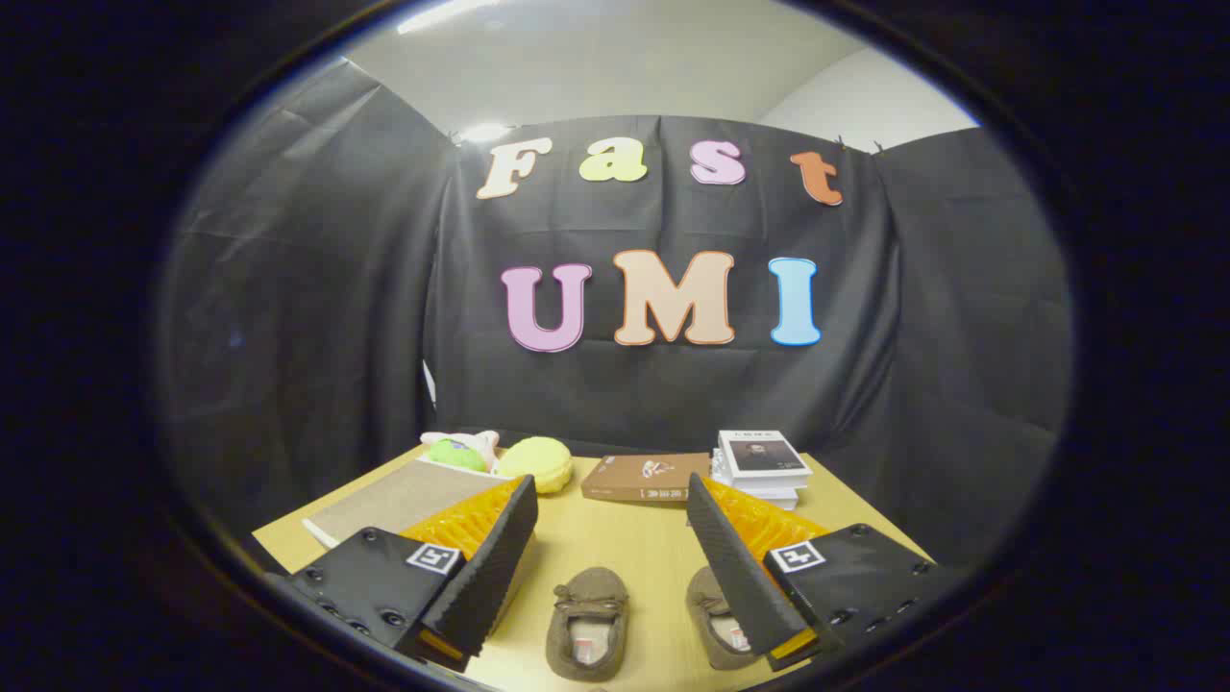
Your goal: Open the storage box then place both shoes into the box .Put the left shoe in first, then the right shoe, with the right side of both shoes facing outward in a uniform manner.
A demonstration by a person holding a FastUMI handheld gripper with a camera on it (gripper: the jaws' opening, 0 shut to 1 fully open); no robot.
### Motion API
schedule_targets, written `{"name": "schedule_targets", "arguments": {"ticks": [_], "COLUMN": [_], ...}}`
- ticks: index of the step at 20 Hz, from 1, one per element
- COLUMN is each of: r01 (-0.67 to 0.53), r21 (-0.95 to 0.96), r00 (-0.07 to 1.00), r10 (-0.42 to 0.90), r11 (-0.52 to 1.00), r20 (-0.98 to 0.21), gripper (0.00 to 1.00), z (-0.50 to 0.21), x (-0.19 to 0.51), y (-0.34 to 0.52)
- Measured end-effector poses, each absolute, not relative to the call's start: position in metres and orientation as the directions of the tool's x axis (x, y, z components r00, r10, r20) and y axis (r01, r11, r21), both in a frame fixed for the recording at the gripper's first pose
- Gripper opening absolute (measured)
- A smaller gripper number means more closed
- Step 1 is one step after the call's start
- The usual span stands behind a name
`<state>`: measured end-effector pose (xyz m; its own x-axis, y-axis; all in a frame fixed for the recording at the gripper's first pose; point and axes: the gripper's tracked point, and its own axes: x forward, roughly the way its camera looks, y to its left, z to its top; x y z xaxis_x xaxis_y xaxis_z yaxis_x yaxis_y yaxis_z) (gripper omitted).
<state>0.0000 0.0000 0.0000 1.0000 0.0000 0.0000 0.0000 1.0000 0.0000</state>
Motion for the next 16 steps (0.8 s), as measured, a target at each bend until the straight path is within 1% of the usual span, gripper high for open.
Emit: {"name": "schedule_targets", "arguments": {"ticks": [6,9,14,16], "r01": [-0.005,-0.010,-0.031,-0.051], "r21": [-0.005,0.046,0.101,0.158], "r00": [1.000,0.999,0.999,0.998], "r10": [0.004,0.011,0.032,0.054], "r11": [1.000,0.999,0.994,0.986], "r20": [-0.023,-0.036,-0.010,-0.014], "gripper": [1.00,1.00,1.00,1.00], "z": [-0.010,-0.012,-0.001,-0.003], "x": [0.000,0.002,0.007,0.009], "y": [0.000,0.003,0.007,0.012]}}
